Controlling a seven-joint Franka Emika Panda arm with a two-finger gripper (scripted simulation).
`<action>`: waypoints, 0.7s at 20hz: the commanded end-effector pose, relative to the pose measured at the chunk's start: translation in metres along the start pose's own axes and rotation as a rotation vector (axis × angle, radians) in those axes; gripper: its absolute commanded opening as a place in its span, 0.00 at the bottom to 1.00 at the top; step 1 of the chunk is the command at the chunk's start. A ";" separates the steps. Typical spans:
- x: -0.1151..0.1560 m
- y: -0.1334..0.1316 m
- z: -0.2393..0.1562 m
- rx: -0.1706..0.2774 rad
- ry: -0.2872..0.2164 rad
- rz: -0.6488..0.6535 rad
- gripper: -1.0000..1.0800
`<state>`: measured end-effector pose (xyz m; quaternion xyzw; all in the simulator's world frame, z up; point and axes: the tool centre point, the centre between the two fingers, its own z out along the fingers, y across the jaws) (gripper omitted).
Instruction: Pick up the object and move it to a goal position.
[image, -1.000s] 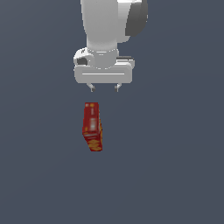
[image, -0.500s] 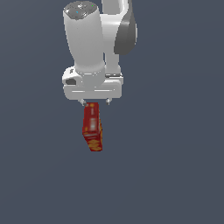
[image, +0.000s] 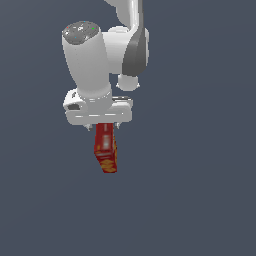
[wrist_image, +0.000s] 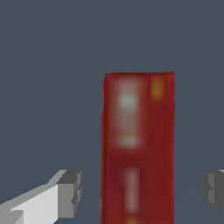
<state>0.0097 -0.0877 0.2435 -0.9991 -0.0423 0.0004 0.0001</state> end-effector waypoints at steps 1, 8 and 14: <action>0.001 0.002 0.001 0.000 0.001 -0.003 0.96; 0.000 0.001 0.013 0.000 0.000 -0.002 0.96; 0.000 0.001 0.042 0.000 0.000 -0.002 0.96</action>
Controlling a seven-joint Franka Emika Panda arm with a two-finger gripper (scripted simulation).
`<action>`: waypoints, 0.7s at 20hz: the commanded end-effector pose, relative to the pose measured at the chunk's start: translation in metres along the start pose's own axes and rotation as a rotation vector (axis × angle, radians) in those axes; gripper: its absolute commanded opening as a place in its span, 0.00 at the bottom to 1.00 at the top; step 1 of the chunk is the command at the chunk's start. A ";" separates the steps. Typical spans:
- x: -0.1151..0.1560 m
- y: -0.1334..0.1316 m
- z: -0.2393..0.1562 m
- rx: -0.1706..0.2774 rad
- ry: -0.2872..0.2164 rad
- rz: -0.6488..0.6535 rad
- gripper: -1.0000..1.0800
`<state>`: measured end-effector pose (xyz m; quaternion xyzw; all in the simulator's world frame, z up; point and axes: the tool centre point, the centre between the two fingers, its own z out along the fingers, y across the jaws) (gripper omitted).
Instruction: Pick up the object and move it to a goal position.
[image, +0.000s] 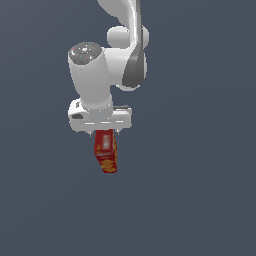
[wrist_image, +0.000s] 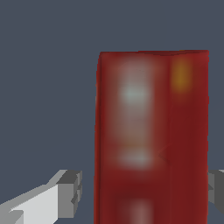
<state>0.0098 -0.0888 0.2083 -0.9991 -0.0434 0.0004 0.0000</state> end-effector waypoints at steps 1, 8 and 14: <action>0.000 0.000 0.010 0.000 0.001 -0.001 0.96; 0.001 0.000 0.016 0.000 0.001 -0.001 0.00; 0.001 0.000 0.016 0.000 0.001 -0.001 0.00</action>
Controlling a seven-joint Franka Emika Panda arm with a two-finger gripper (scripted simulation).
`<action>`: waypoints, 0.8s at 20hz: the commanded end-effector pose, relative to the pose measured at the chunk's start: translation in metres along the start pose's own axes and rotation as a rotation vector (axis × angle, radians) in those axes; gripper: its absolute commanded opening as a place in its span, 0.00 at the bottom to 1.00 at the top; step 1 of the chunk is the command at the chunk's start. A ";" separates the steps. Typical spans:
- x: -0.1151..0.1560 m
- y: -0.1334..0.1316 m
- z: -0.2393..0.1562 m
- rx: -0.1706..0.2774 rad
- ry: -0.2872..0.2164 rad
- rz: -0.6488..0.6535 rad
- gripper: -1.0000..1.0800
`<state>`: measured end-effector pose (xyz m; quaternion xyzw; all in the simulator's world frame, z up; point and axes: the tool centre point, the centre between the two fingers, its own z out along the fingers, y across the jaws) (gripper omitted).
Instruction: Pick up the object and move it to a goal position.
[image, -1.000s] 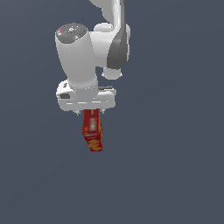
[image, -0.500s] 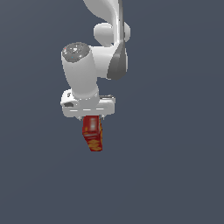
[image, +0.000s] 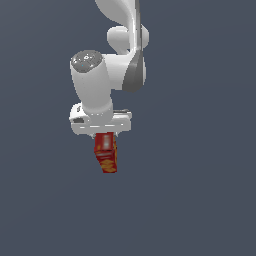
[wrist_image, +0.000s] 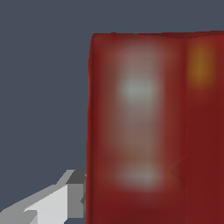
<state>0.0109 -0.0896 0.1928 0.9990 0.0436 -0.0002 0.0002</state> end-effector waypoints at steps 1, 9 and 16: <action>0.000 0.000 0.001 0.000 0.000 0.000 0.00; 0.004 0.002 -0.006 0.000 0.000 0.000 0.00; 0.020 0.008 -0.026 0.000 0.000 0.000 0.00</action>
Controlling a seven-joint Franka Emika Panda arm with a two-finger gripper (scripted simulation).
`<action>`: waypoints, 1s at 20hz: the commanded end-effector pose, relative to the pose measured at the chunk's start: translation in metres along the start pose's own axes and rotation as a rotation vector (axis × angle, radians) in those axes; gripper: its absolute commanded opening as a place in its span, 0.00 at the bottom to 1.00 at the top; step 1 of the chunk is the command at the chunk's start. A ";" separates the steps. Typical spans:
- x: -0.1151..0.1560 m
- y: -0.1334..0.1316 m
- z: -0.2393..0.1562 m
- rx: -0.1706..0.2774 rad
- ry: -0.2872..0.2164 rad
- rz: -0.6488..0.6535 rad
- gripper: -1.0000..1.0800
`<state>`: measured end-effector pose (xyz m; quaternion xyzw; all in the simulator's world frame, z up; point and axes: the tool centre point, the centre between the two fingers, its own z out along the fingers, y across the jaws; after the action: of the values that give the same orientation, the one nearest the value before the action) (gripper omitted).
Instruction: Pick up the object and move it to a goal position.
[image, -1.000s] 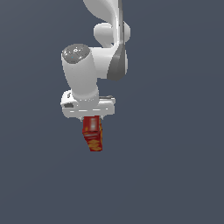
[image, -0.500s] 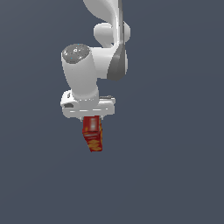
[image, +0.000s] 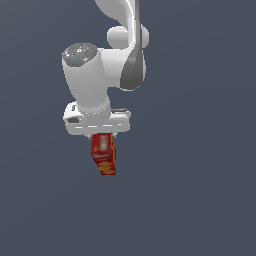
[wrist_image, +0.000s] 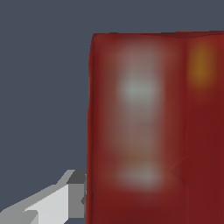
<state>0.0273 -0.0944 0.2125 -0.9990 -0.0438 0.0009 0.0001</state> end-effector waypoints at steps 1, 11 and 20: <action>0.007 0.003 -0.010 0.000 0.002 0.000 0.00; 0.043 0.017 -0.055 0.000 0.002 -0.001 0.00; 0.071 0.028 -0.088 0.000 0.002 -0.001 0.00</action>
<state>0.0960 -0.1143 0.2944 -0.9990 -0.0440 0.0006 0.0000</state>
